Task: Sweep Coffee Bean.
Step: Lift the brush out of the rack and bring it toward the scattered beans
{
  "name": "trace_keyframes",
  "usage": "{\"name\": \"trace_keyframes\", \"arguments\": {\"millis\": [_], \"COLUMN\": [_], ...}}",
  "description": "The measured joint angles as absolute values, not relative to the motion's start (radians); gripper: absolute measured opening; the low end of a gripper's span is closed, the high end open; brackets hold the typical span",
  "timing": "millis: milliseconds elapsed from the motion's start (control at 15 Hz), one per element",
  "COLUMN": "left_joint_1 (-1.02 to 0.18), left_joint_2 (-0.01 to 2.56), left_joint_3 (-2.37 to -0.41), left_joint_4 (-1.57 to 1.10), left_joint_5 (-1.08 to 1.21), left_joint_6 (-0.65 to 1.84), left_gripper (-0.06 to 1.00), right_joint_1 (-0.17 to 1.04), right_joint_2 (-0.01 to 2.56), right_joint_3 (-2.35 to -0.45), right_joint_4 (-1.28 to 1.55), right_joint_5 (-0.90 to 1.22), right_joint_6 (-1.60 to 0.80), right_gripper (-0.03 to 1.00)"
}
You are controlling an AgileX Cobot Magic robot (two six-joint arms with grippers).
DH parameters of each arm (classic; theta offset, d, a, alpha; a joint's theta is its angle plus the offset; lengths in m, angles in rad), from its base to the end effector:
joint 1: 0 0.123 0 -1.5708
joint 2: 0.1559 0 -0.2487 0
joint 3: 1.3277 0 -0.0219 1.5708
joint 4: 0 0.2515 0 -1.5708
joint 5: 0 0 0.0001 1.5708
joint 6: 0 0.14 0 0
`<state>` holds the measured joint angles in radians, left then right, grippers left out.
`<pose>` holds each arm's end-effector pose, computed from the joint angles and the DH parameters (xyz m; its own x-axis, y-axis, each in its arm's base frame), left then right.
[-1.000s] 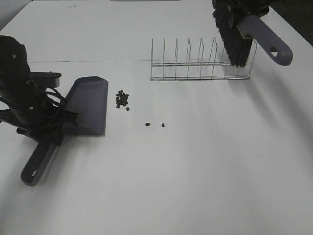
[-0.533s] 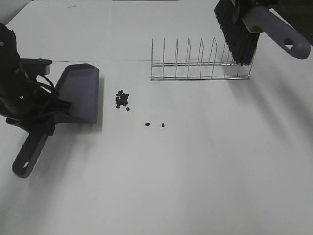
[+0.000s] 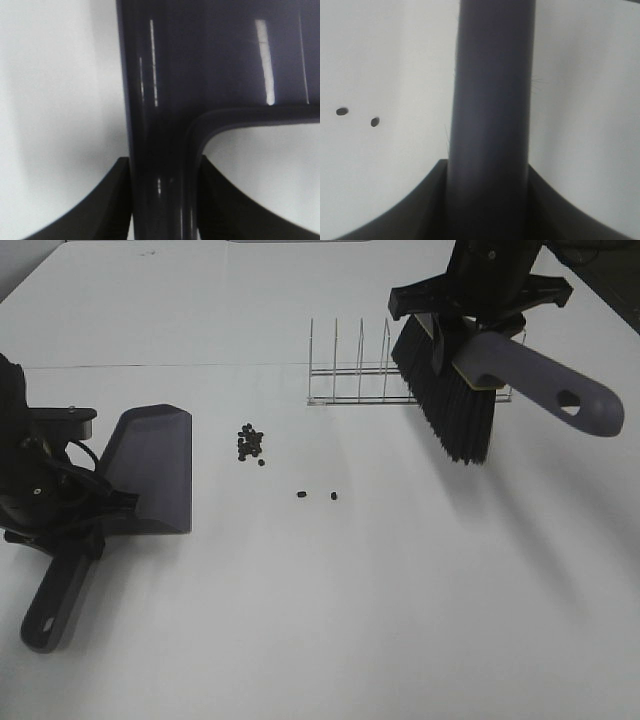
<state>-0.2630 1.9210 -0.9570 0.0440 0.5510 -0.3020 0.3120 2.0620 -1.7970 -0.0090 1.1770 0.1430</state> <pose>0.3081 -0.0796 0.0227 -0.9896 -0.0042 -0.1439 -0.0020 0.9999 -0.0154 0.4108 0.1313 0.1617 -0.9630 -0.1645 -0.2134 -0.1730 0.9847 0.0218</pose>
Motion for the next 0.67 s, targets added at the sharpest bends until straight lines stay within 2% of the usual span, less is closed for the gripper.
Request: {"name": "trace_keyframes", "arguments": {"millis": [667], "left_joint_1": [-0.291], "left_joint_2": [1.961], "left_joint_3": [-0.959], "left_joint_4": [0.079], "left_joint_5": [0.45], "left_joint_6": [-0.306], "left_gripper": [0.35], "right_joint_1": [0.312], "right_joint_2": [2.062], "right_joint_3": [-1.623], "right_joint_4": [-0.014], "right_joint_5": [1.04], "right_joint_6": [0.238], "right_gripper": [0.3]}}
